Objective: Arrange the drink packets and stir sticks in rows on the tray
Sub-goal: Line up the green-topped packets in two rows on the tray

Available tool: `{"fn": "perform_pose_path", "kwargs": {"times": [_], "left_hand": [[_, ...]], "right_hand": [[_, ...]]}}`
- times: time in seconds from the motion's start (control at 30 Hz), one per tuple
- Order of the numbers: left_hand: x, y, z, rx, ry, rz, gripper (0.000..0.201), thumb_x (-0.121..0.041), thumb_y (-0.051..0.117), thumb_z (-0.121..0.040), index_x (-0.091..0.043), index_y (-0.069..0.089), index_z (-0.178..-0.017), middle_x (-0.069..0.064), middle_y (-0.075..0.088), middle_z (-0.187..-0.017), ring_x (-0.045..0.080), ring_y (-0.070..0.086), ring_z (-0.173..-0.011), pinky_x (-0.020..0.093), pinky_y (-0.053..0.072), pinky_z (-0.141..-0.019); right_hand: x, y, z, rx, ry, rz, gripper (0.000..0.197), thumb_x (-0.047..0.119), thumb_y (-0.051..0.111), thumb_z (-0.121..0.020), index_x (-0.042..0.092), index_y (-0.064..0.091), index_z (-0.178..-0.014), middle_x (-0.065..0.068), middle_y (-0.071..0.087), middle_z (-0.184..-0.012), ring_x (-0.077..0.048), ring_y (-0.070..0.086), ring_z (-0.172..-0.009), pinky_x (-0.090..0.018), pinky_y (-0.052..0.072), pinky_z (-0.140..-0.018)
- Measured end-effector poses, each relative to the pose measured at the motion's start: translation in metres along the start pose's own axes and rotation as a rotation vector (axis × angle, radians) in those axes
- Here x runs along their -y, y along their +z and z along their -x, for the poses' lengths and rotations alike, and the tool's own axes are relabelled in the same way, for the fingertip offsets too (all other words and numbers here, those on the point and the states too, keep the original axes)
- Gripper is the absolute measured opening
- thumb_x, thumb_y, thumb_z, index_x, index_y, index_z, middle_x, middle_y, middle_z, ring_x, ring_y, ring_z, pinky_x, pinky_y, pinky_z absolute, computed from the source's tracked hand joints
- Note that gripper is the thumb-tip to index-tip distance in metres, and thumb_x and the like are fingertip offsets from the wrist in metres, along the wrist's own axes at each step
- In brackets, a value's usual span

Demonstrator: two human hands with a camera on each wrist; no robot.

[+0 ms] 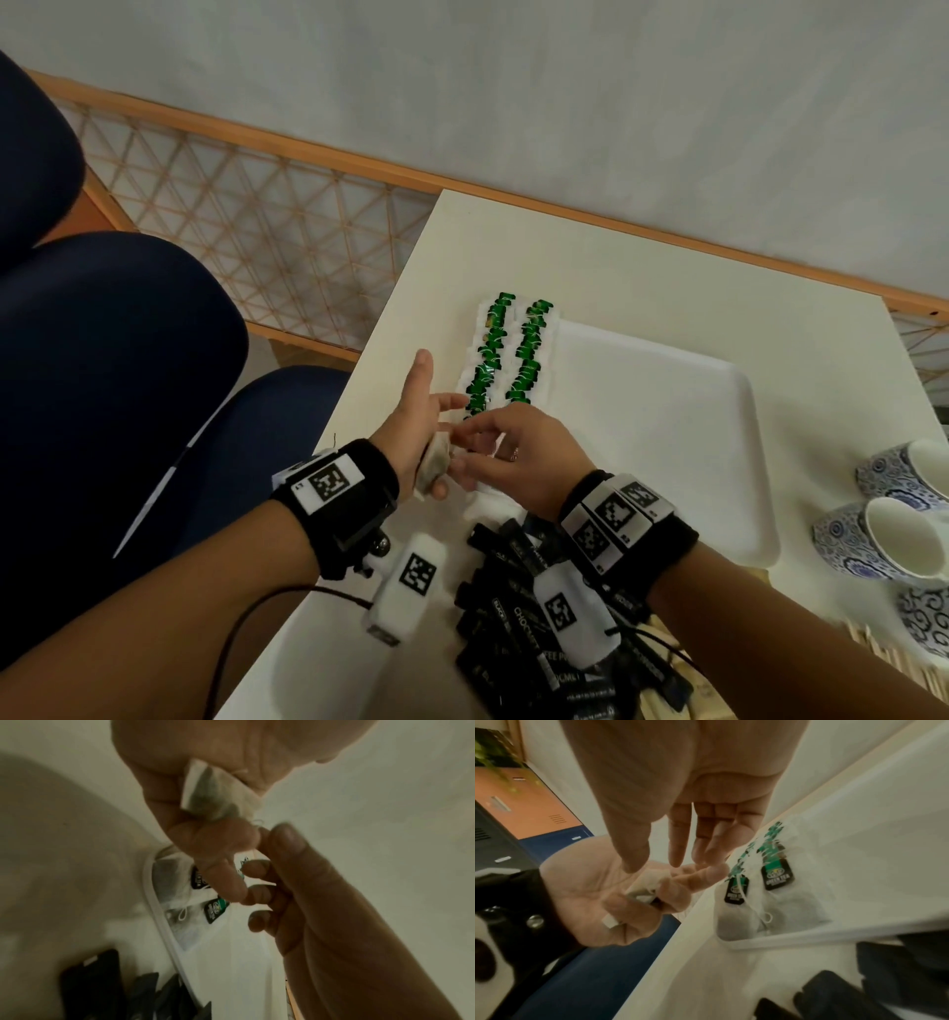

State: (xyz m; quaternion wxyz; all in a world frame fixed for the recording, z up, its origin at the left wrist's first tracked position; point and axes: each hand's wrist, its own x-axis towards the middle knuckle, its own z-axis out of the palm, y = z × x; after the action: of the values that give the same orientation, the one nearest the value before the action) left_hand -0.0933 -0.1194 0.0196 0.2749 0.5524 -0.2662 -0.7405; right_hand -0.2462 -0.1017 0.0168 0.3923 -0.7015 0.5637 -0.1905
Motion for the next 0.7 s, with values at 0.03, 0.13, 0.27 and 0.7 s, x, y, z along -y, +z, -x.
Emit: {"fn": "perform_pose_path", "kwargs": {"times": [0.03,0.13,0.27,0.7], "left_hand": [[0.000,0.003,0.002,0.022,-0.002,0.002,0.088,-0.082,0.009,-0.080,-0.016,0.050,-0.122,0.014,0.062,-0.092,0.021,0.050,-0.047,0.019,0.035,-0.041],[0.002,0.009,0.005,0.087,-0.001,-0.003,0.091,-0.082,0.008,-0.080,-0.014,0.048,-0.125,0.014,0.062,-0.088,0.024,0.054,-0.047,0.020,0.038,-0.039],[0.004,0.008,0.004,0.124,-0.010,-0.052,0.082,-0.079,0.010,-0.083,-0.017,0.046,-0.124,0.016,0.067,-0.099,0.031,0.062,-0.060,0.023,0.043,-0.038],[0.019,-0.011,-0.003,0.140,0.067,-0.136,0.019,-0.014,0.062,-0.089,-0.005,0.064,-0.106,0.011,0.071,-0.082,0.020,0.067,-0.068,0.029,0.059,-0.063]], "right_hand": [[0.002,0.001,-0.001,0.010,0.003,0.029,0.030,0.046,0.073,-0.075,0.034,0.068,-0.102,0.009,0.056,-0.092,-0.006,0.056,-0.080,-0.031,0.051,-0.077],[0.004,0.004,-0.002,0.014,0.010,0.080,0.023,0.043,0.070,-0.078,0.029,0.067,-0.096,0.006,0.055,-0.092,-0.009,0.055,-0.086,-0.030,0.048,-0.078],[0.003,0.001,0.000,0.015,0.017,0.016,0.013,0.029,0.069,-0.083,0.029,0.062,-0.071,0.007,0.064,-0.072,0.001,0.055,-0.065,-0.015,0.043,-0.062],[-0.027,-0.017,0.007,-0.221,0.075,-0.392,0.026,0.001,0.068,-0.082,0.027,0.072,-0.078,0.014,0.068,-0.066,0.002,0.058,-0.061,-0.012,0.044,-0.063]]}}
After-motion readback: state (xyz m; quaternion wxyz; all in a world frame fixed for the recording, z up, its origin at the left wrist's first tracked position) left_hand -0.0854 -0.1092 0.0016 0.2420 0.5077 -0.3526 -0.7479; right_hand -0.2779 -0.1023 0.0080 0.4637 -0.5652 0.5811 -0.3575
